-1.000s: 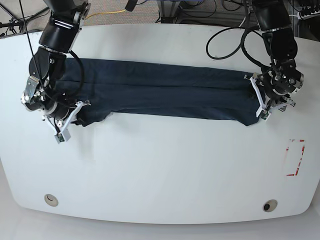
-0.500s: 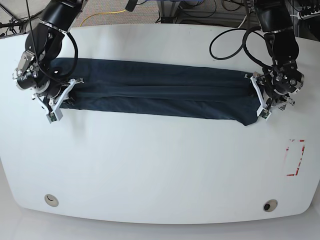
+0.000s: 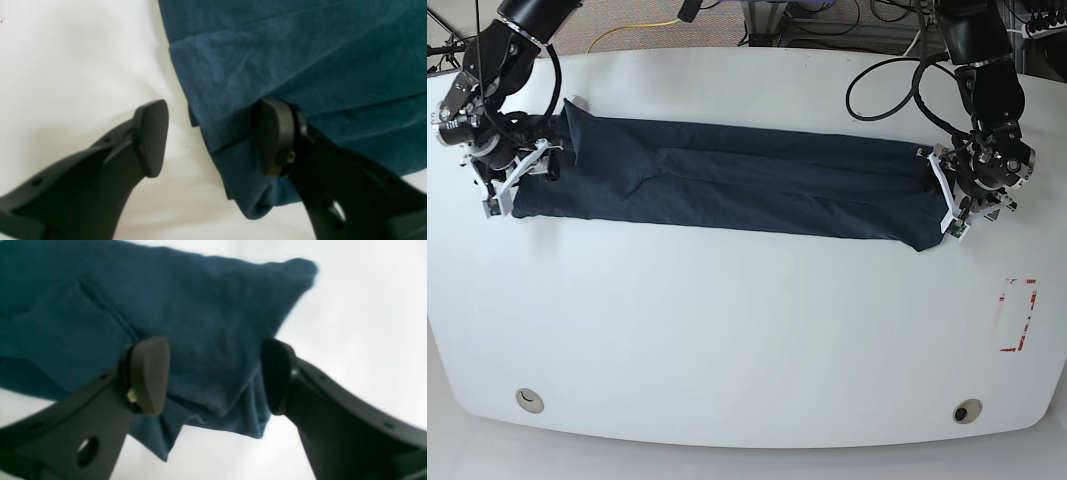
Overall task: Fold the T-shirt properly
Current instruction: 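Grasp both short ends of the folded strip with both grippers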
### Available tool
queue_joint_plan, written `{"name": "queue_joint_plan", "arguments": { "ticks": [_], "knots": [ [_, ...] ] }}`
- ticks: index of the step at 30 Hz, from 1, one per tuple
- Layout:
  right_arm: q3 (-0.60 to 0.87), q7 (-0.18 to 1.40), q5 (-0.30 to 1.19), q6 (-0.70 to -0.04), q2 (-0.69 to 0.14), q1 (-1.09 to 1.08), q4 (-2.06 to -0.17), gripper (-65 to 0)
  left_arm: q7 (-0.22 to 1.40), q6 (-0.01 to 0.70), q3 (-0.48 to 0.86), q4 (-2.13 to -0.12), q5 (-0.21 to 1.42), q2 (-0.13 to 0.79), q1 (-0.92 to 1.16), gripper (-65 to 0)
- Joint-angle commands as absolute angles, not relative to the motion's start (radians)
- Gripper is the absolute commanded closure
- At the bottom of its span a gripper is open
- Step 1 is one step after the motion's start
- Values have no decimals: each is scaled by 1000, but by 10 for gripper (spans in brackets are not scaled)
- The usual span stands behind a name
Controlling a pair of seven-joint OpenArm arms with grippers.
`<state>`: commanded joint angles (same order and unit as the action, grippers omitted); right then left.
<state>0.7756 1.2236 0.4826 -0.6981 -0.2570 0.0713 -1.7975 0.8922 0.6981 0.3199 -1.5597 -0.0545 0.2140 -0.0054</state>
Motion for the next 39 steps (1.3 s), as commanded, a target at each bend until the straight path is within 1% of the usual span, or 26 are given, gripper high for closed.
{"name": "queue_joint_plan", "arguments": {
  "ticks": [4,5,7,9,11,13,16,20,22,26,30,32,39],
  "knots": [
    [780,1260,493,-698,-237,104,-1877,-414,892,698,326,-1561,-53,214,-22,-385],
    [780,1262,522,-698,-211,116,-1896,-409,892,698,328,-1573,-53,214,-22,-385],
    [780,1265,570,-698,-185,133,-1913,-387,892,698,328,-1609,-53,214,-22,-385],
    [776,1268,634,-698,-174,154,-1919,-341,892,698,328,-1658,-53,214,-21,-385],
    [743,1265,662,-698,-154,163,-1903,-293,894,698,328,-1685,-53,214,-21,-385],
    [704,1247,661,-698,-140,165,-1879,-233,894,698,326,-1692,-53,214,-21,-385],
    [654,1219,641,-698,-142,159,-1810,-184,894,698,325,-1699,-53,211,-24,-388],
    [628,1213,550,-698,-143,140,-1719,-174,898,698,328,-1750,-10,211,-19,-389],
    [625,1181,501,-698,-143,127,-1685,-174,898,698,340,-1755,47,214,-18,-390],
    [624,1150,450,-698,-143,117,-1669,-178,912,698,437,-1751,156,214,-13,-400],
    [622,1150,438,-698,-143,113,-1669,-176,1027,698,565,-1692,288,214,-22,-492],
    [622,1150,438,-698,-145,113,-1669,-176,1030,698,595,-1669,329,214,-22,-497],
    [622,1150,441,-698,-153,117,-1669,-174,1030,698,596,-1538,433,214,-22,-500]
  ]
}}
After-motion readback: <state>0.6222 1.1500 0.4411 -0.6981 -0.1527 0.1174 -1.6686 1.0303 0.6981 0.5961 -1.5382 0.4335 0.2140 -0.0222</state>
